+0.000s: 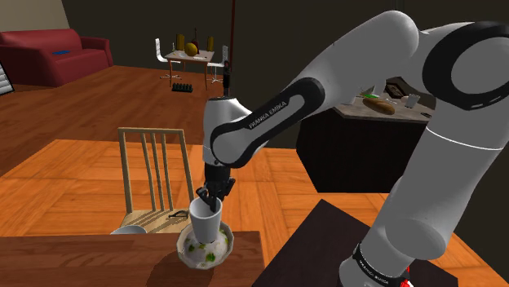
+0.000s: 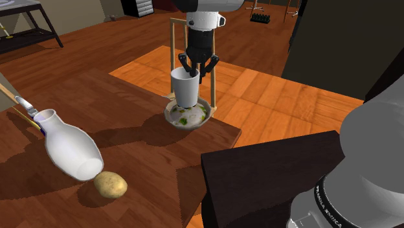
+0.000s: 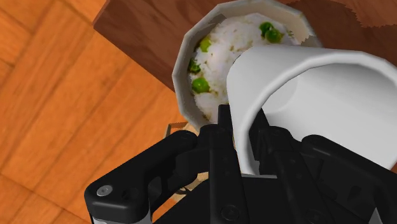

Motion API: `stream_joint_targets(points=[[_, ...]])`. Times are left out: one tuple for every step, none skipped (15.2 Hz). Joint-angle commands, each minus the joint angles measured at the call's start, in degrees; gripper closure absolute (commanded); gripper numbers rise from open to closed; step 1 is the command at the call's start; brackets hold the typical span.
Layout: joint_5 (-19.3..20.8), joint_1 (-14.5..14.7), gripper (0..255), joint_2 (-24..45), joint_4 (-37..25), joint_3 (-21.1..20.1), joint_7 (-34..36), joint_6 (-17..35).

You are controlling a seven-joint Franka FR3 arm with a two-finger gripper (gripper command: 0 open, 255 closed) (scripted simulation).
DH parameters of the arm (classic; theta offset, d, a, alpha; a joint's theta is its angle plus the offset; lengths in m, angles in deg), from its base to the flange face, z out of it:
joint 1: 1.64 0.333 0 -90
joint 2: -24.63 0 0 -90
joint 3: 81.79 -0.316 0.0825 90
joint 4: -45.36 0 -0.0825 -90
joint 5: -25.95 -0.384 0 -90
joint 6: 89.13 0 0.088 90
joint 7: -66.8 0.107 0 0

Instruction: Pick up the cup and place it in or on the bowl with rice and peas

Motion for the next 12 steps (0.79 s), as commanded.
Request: stream_joint_targets(points=[[0.4,0.0,255,1.3,0.3,0.1,0.1,1.6],[0.7,0.1,255,2.0,0.6,0.1,0.2,2.5],[0.7,0.1,255,2.0,0.6,0.1,0.2,2.5],[0.7,0.1,255,2.0,0.6,0.1,0.2,2.5],[0.7,0.1,255,2.0,0.6,0.1,0.2,2.5],[0.7,0.1,255,2.0,0.6,0.1,0.2,2.5],[0.7,0.1,255,2.0,0.6,0.1,0.2,2.5],[0.7,0.1,255,2.0,0.6,0.1,0.2,2.5],[0.7,0.1,255,2.0,0.6,0.1,0.2,2.5],[0.7,0.1,255,2.0,0.6,0.1,0.2,2.5],[0.7,0.1,0,2.0,0.6,0.1,0.2,2.5],[0.7,0.1,0,2.0,0.6,0.1,0.2,2.5]])
